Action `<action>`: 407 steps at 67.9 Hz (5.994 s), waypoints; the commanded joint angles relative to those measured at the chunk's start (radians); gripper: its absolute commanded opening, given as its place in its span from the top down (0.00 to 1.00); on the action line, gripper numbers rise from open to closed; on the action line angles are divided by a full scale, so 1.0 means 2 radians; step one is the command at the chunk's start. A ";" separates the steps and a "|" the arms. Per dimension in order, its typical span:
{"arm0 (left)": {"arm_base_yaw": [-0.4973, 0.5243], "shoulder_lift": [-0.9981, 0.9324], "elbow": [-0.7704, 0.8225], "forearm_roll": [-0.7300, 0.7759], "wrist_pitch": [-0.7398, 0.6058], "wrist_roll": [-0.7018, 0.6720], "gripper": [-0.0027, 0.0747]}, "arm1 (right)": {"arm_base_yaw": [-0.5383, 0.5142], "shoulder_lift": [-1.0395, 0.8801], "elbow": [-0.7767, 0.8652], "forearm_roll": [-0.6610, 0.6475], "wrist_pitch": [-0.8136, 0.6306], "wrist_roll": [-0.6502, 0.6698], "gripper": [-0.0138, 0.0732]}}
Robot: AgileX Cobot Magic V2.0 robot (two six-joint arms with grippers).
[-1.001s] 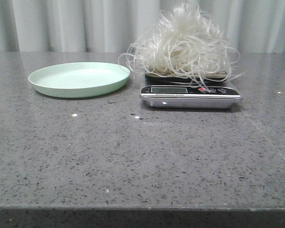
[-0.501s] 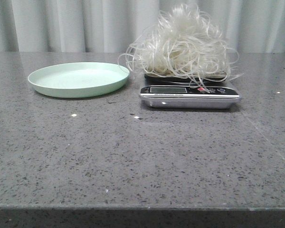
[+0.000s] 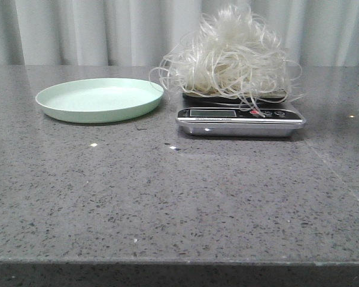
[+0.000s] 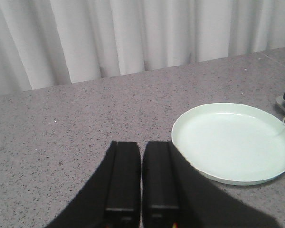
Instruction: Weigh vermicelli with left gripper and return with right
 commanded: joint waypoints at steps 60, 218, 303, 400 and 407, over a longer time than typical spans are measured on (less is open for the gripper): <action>-0.005 -0.002 -0.015 -0.021 -0.031 -0.005 0.79 | 0.015 0.203 -0.055 -0.025 0.033 -0.140 0.19; -0.005 -0.002 -0.016 -0.041 -0.020 -0.005 0.79 | 0.133 0.391 -0.465 0.026 0.096 -0.140 0.67; -0.005 -0.002 -0.016 -0.041 -0.007 -0.005 0.79 | 0.118 0.374 -0.488 0.026 0.213 -0.140 0.25; -0.005 -0.002 -0.016 -0.063 -0.033 -0.005 0.79 | -0.151 -0.152 0.026 0.026 0.033 -0.091 0.66; -0.005 -0.002 -0.016 -0.063 -0.034 -0.005 0.79 | -0.151 -0.219 0.119 0.026 -0.012 -0.091 0.66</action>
